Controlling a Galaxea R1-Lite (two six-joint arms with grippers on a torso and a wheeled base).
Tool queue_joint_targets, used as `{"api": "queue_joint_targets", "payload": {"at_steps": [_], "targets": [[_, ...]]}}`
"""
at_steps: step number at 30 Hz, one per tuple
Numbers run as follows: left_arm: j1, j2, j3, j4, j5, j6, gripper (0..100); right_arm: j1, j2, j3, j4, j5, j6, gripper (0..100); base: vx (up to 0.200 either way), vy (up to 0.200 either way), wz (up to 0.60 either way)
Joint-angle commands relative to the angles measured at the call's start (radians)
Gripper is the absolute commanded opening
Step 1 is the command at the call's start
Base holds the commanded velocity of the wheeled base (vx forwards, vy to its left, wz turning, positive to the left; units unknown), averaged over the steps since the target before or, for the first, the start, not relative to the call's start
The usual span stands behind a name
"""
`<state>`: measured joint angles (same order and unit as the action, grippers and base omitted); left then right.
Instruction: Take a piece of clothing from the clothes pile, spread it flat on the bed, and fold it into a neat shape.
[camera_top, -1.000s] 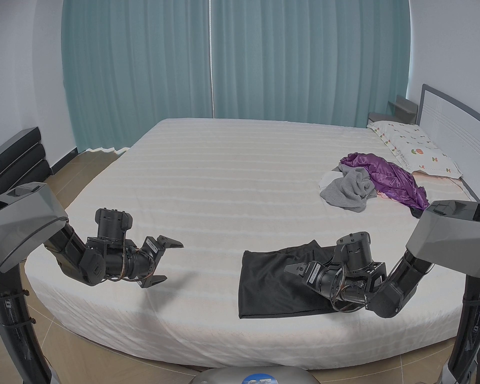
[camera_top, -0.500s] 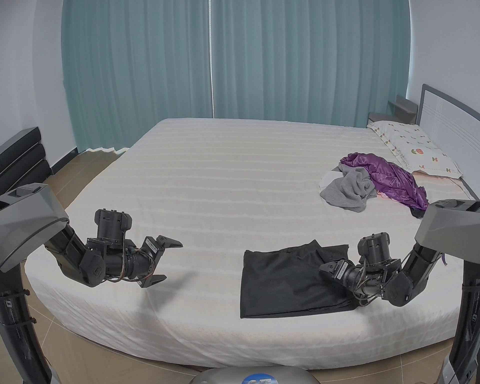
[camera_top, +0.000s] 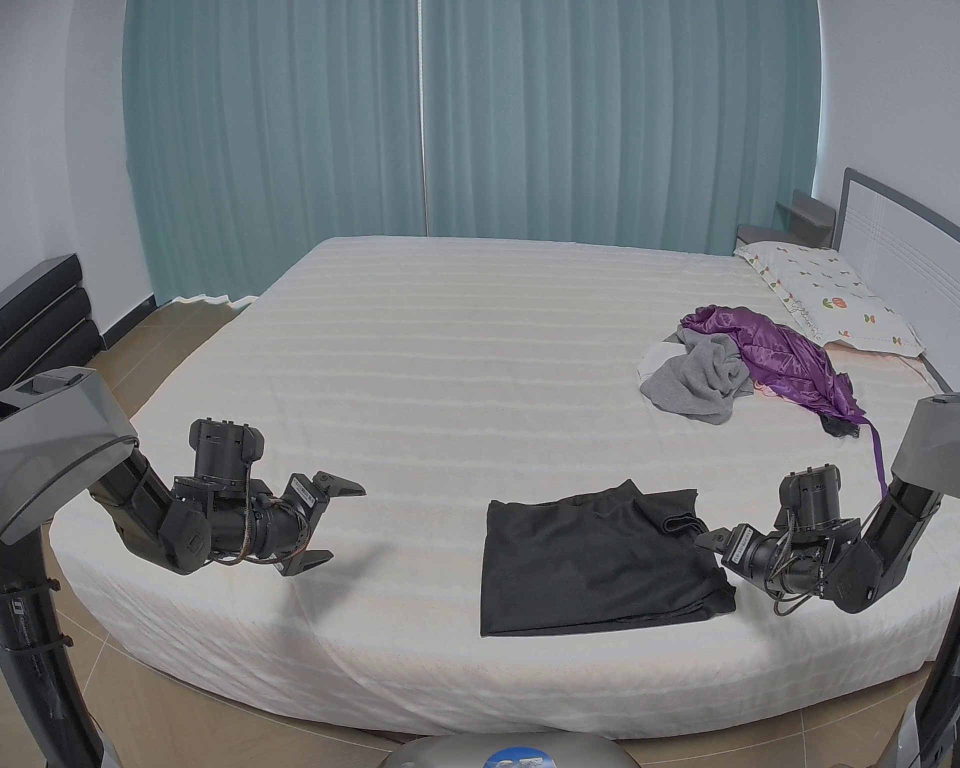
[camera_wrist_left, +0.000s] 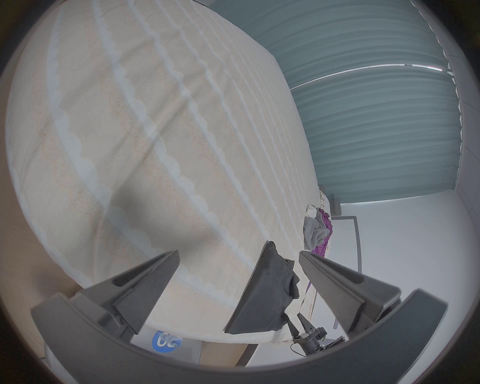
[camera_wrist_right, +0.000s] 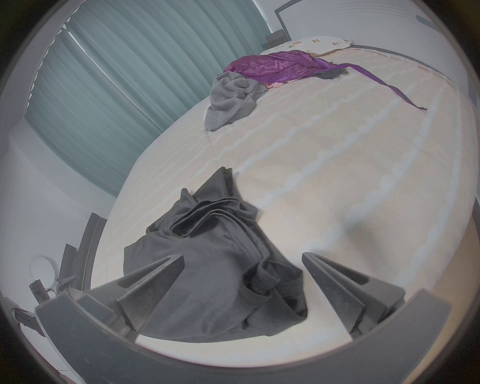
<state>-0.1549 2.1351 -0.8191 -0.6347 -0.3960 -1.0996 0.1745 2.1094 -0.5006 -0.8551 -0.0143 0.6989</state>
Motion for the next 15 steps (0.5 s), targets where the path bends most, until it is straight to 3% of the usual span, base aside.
{"api": "queue_joint_targets", "payload": {"at_steps": [1,8,9,15], "targets": [[0.000,0.002,0.000,0.000,0.000,0.000,100,-0.012,-0.026,0.022,-0.001,0.002,-0.004,100,0.000,0.000,0.00],[0.000,0.002,0.000,0.000,-0.001,0.000,100,-0.003,0.015,0.010,-0.001,0.051,-0.026,100,0.000,0.000,0.00],[0.000,0.002,0.000,0.000,0.000,0.000,100,-0.003,0.024,0.007,-0.001,0.051,-0.032,0,0.000,0.000,0.00],[0.000,0.003,-0.002,0.000,-0.001,0.000,100,-0.020,0.052,0.019,-0.002,0.050,-0.119,0,0.000,0.000,0.00]]}}
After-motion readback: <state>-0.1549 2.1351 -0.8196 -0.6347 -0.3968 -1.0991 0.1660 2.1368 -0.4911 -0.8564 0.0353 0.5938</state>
